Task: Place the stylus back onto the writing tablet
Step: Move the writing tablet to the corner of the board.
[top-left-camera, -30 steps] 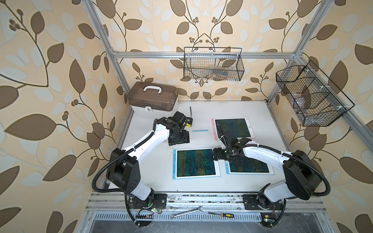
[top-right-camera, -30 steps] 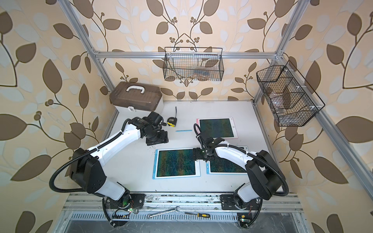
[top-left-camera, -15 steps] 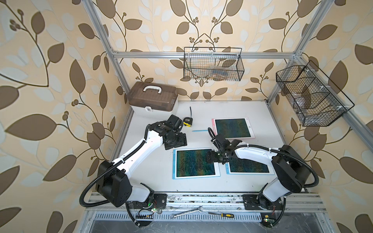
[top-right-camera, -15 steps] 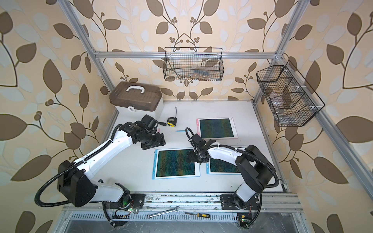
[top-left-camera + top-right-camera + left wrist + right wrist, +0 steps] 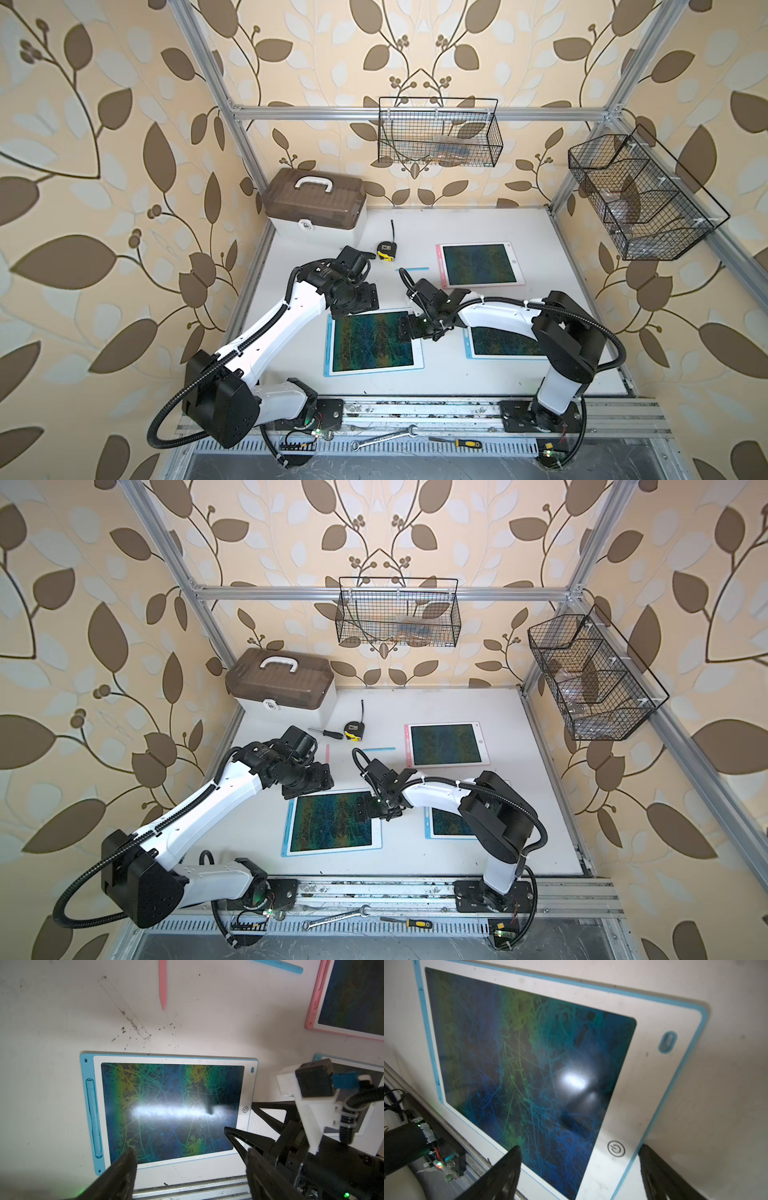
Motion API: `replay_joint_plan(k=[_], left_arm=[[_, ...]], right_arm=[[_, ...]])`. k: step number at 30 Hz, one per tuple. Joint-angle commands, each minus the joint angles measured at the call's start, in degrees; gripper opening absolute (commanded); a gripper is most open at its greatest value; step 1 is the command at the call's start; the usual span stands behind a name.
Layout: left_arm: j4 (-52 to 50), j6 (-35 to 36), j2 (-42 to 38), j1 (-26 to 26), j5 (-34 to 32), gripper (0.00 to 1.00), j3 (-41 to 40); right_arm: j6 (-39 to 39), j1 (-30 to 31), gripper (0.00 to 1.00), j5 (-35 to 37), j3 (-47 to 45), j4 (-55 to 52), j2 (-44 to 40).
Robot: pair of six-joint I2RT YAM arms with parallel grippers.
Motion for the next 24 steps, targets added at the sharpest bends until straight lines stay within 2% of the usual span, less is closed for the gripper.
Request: replay_joint_plan(k=[1,5,10,13,19,24], left_arm=[[-2.0,-0.47,-1.38,-0.68,-1.36,0.83,-0.52],[1.02,-3.28,-0.49,-4.63,-2.84,0.84,-1.49],[7.29,-9.94,5.61,-13.18,-5.24,0.84,-0.5],[11.83,-13.49,12.34,-18.15,-6.12,0.84,2.06],[17.58,-15.62,27.69,-24.86,-5.6,0.84,11.16],[17.9,-15.62,39.56,-28.21,-3.94,0.84,20.27]], right_arm=[[2.14,-1.31,0.89,-1.22,1.1,-2.29,-0.75],[2.64,-7.26,0.9,-2.54,0.25,-3.12,-7.45],[-3.32,-17.94,0.89,-2.48,1.55,-11.03,-16.06],[-8.85,-26.02,0.89,-3.04,1.95,-16.65,-20.35],[-17.34,-39.44,0.89,-4.59,1.49,-23.13,-26.24],[-19.95,-44.3,0.89,-5.67,0.77,-23.42,-28.97]])
